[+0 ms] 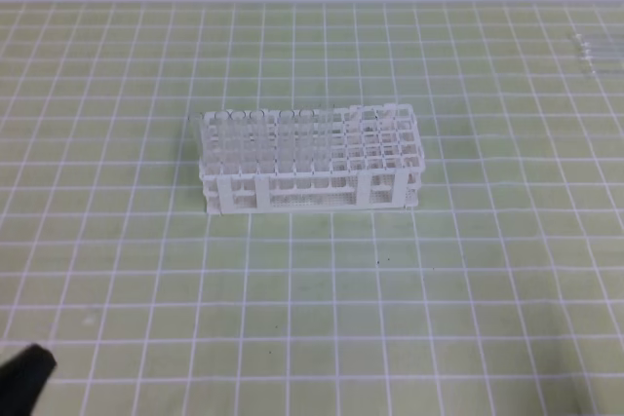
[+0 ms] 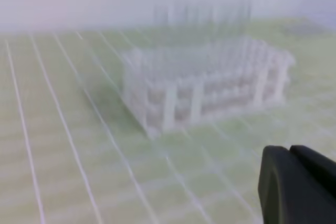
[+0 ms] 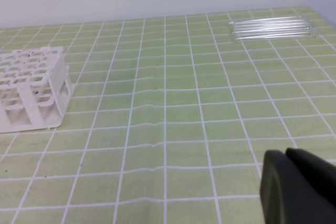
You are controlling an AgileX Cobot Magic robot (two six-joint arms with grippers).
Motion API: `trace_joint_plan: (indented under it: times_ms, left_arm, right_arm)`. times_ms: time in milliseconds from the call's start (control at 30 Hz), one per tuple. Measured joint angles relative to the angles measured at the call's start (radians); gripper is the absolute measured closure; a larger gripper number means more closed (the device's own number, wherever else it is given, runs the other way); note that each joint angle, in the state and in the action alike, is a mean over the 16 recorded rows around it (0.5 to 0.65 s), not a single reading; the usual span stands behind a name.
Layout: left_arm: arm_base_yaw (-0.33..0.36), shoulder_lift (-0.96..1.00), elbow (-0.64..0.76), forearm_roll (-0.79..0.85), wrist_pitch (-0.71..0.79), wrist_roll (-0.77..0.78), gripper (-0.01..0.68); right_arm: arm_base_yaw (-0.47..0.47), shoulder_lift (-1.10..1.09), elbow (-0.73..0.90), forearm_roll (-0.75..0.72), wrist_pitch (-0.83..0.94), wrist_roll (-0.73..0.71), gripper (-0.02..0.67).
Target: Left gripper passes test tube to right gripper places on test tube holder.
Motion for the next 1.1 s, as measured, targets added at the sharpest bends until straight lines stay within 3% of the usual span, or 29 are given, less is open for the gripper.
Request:
trace_joint_plan:
  times_ms: [333, 567, 900, 1100]
  left_arm:
    - [0.193, -0.003, 0.001, 0.056, -0.15, -0.022, 0.673]
    - [0.306, -0.005, 0.0, 0.053, -0.158, -0.054, 0.673]
    - [0.344, -0.004, 0.0, 0.045, -0.162, -0.087, 0.673]
    - [0.344, -0.002, -0.003, -0.054, -0.177, -0.018, 0.673]
  right_arm:
    - [0.0, 0.0, 0.0, 0.001, 0.0, 0.0, 0.651]
    - [0.0, 0.0, 0.0, 0.002, 0.0, 0.0, 0.651]
    - [0.0, 0.0, 0.0, 0.002, 0.0, 0.0, 0.651]
    - [0.0, 0.0, 0.0, 0.002, 0.0, 0.0, 0.651]
